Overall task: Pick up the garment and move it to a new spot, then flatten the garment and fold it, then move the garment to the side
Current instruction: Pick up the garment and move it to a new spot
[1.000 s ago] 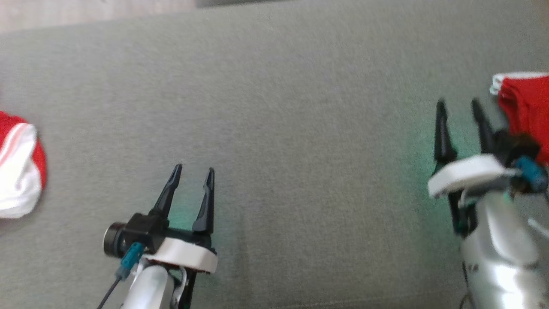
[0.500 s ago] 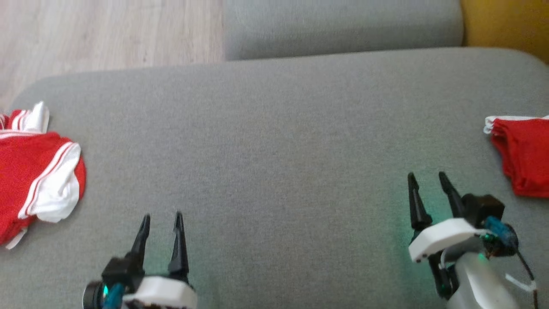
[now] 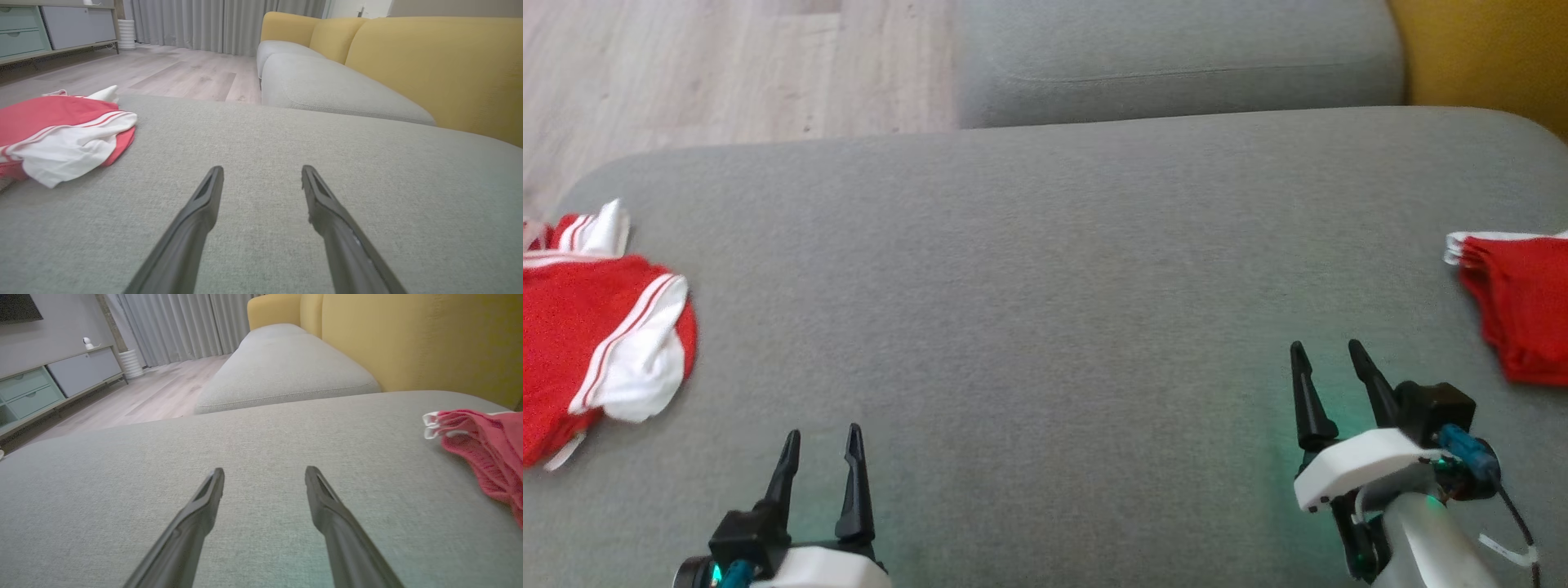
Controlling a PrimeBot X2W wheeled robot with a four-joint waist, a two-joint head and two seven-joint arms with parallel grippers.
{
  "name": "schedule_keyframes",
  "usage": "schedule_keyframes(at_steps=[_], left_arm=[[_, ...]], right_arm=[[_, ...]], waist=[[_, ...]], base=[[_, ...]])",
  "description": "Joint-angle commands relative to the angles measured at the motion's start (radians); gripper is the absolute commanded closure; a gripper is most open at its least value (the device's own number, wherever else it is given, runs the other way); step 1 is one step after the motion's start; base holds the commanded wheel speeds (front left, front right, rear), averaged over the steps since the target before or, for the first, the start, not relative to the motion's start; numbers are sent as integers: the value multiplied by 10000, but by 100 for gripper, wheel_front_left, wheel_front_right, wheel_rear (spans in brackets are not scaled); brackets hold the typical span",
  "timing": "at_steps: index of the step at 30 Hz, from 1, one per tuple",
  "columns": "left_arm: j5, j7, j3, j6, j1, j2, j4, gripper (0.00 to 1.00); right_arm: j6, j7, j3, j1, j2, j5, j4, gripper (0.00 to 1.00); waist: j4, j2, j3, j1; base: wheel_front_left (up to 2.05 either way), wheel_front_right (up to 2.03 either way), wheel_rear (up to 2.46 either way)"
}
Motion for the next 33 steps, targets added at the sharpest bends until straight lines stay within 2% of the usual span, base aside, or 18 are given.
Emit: schedule_keyframes(at_steps=[1, 6, 7, 16, 20, 25, 33], left_arm=[[28, -51, 343, 70, -337, 19, -295, 0], [-13, -51, 427, 148, -381, 19, -256, 0], [-13, -51, 427, 148, -381, 19, -256, 0], [-152, -51, 1068, 252, -59, 18, -73, 0], [-210, -51, 1521, 250, 149, 18, 20, 0], [-79, -51, 1992, 134, 275, 18, 163, 0], [-195, -51, 3229, -368, -721, 18, 101, 0]], right_arm=[[-7, -39, 359, -188, 16, 59, -332, 0], [-7, -39, 515, -123, 16, 130, -373, 0], [-7, -39, 515, -123, 16, 130, -373, 0], [-7, -40, 1108, -192, 16, 328, -369, 0], [-7, -40, 1438, -306, 16, 442, -350, 0], [-7, -40, 1810, -428, 16, 621, -296, 0], [-7, -40, 1872, -714, 16, 381, -355, 0]], waist=[[301, 0, 109, 0], [1440, 0, 285, 0], [1440, 0, 285, 0], [4124, 0, 546, 0], [4904, 0, 618, 0], [5174, 0, 675, 0], [4514, 0, 1450, 0]], base=[[0, 0, 0], [0, 0, 0], [0, 0, 0], [0, 0, 0], [0, 0, 0], [0, 0, 0], [0, 0, 0]])
